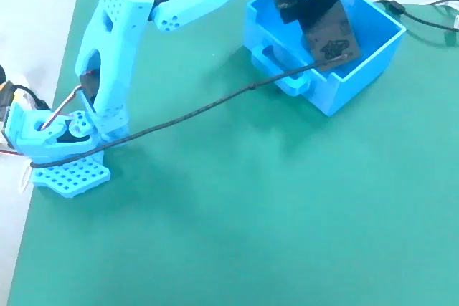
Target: Put the tape in the box
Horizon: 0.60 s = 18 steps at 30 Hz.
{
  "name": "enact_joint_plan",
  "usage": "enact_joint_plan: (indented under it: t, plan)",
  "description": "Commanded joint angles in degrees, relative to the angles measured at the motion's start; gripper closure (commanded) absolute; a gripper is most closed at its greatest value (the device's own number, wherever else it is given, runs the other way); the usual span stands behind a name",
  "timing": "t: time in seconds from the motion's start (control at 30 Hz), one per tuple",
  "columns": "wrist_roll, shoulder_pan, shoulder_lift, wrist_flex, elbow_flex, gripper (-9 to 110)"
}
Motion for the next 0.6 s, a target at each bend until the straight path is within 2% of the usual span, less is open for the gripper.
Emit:
enact_joint_plan:
  t: [0.0,0.57]
  plan:
    - [0.26,-0.70,1.41,-0.97,-4.92,78]
    - [-1.49,6.33,11.78,6.50,-4.83,79]
